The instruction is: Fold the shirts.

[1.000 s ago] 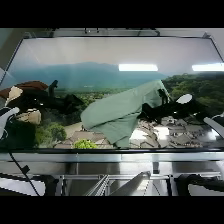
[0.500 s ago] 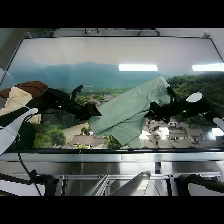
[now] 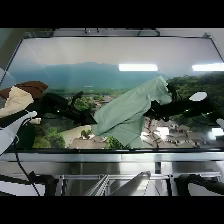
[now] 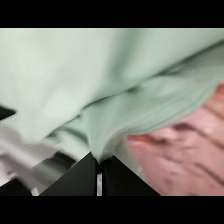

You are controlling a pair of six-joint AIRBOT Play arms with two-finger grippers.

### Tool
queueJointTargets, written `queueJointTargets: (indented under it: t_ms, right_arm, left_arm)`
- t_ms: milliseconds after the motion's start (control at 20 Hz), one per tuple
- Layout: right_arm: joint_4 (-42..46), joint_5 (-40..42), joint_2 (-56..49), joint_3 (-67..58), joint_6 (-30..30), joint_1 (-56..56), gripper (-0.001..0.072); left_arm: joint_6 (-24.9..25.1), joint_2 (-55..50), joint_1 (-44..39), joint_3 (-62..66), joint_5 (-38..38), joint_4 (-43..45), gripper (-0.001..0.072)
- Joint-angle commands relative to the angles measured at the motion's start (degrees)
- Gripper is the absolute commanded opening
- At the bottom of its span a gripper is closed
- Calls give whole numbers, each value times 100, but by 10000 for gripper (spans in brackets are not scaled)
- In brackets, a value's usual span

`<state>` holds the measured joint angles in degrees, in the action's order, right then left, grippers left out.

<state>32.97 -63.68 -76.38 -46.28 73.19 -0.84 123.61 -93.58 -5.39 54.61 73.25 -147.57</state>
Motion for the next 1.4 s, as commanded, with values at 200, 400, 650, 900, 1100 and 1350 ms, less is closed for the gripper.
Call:
queueJointTargets:
  t_ms: [200, 400, 650, 900, 1100, 1350]
  right_arm:
    - [-5794, -3421, 2706, -452, -2371, -2114, 17]
    - [-6019, -2385, 4406, -984, -2883, -3252, 17]
    - [-4124, -96, 5224, -1054, -2898, -3294, 17]
    - [-3338, 225, 3504, -1038, -3359, -2017, 17]
    - [-3211, 1965, 1062, -1095, -4301, -699, 17]
    - [-3418, 1980, -1419, -2059, -4651, -769, 331]
  left_arm:
    - [-656, 3095, 911, 1939, 2118, -780, 14]
    - [-916, 4916, 1425, 3377, 1397, -396, 20]
    - [-1091, 4511, 2118, 4454, 1425, -210, 20]
    - [-892, 2389, 1908, 4629, 1537, -205, 20]
    - [-651, 190, 1491, 4634, 1384, -214, 22]
    - [-581, -1930, 1508, 5281, 1248, -461, 714]
